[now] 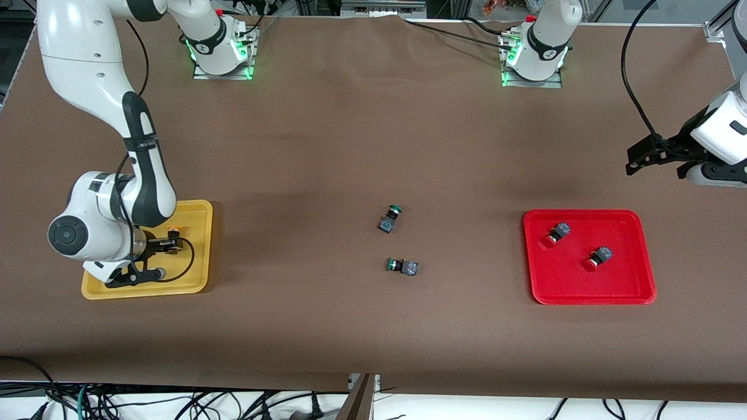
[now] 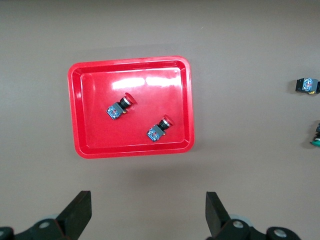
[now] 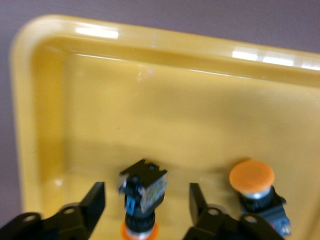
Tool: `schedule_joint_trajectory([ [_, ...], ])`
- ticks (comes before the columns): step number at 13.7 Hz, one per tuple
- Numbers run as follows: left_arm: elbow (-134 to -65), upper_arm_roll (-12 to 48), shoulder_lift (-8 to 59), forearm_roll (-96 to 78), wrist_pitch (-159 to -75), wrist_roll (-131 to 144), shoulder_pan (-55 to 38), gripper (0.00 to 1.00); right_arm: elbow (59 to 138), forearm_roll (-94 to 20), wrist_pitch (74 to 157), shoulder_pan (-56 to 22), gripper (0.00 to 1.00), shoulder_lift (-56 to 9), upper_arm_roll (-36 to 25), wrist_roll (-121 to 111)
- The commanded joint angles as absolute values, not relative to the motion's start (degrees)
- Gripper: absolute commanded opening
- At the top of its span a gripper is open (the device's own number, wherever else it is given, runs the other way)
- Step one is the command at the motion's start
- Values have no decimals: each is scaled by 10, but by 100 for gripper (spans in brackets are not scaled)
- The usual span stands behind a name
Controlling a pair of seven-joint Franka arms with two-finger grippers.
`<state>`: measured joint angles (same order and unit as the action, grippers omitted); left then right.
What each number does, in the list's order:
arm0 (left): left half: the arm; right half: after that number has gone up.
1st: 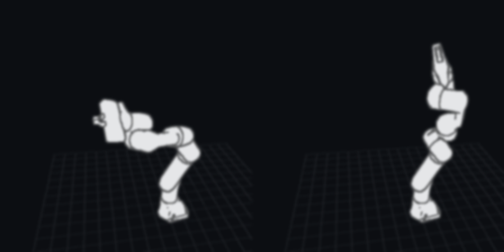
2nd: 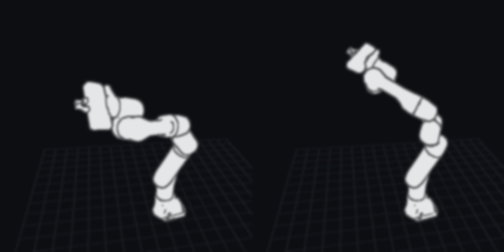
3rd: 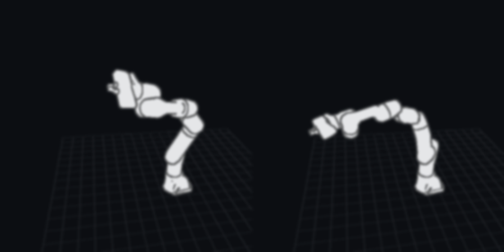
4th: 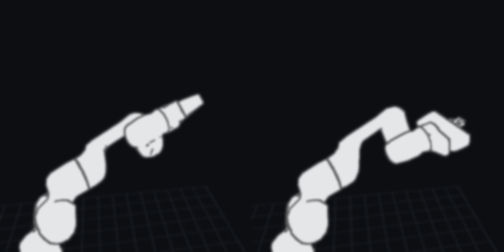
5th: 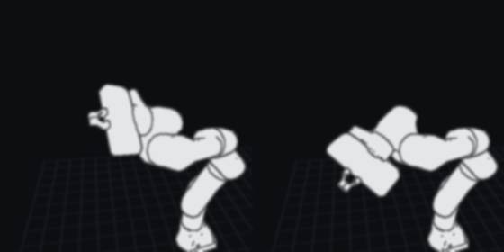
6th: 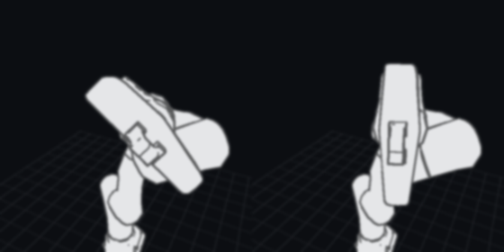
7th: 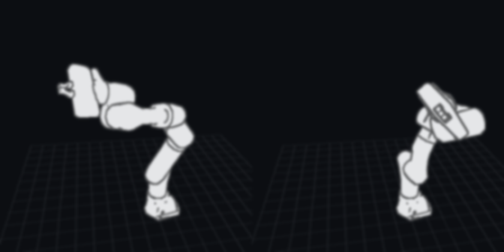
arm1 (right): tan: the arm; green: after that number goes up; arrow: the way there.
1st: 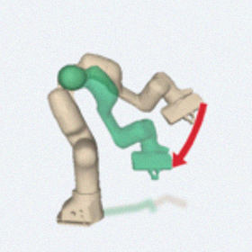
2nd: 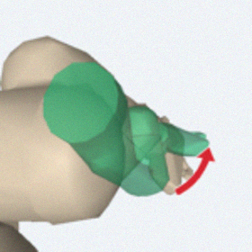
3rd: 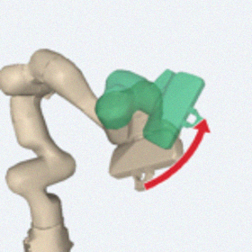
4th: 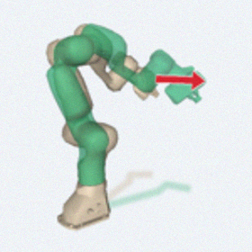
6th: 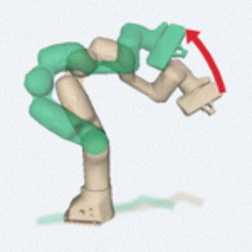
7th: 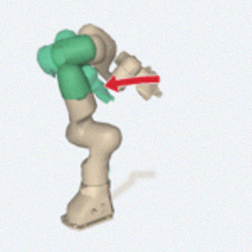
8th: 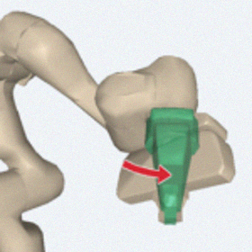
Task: Place red and yellow buttons in trays
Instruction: 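Release the yellow button in the yellow tray and raise the right gripper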
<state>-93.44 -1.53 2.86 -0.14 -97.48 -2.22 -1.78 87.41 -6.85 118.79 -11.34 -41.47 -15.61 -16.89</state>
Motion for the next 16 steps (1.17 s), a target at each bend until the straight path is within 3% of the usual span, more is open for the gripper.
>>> schedule_joint_trajectory([
  [1, -916, -16, 36, -6, -961, -19, -18, 100, 795, -70, 1053, -113, 100, -400, -156, -179],
  [5, -916, -15, 36, -6, -961, -19, -19, 100, 699, -69, 892, -114, 100, -382, -160, -178],
  [9, -915, -15, 36, -6, -961, -19, -19, 100, 676, -63, 823, -122, 100, -339, -159, -157],
  [12, -916, -15, 36, -6, -960, -19, -20, 100, 692, -63, 779, -116, 100, -252, -140, -87],
  [16, -915, -15, 36, -6, -960, -18, -24, 100, 782, -48, 753, -55, 100, -116, -46, -40],
])
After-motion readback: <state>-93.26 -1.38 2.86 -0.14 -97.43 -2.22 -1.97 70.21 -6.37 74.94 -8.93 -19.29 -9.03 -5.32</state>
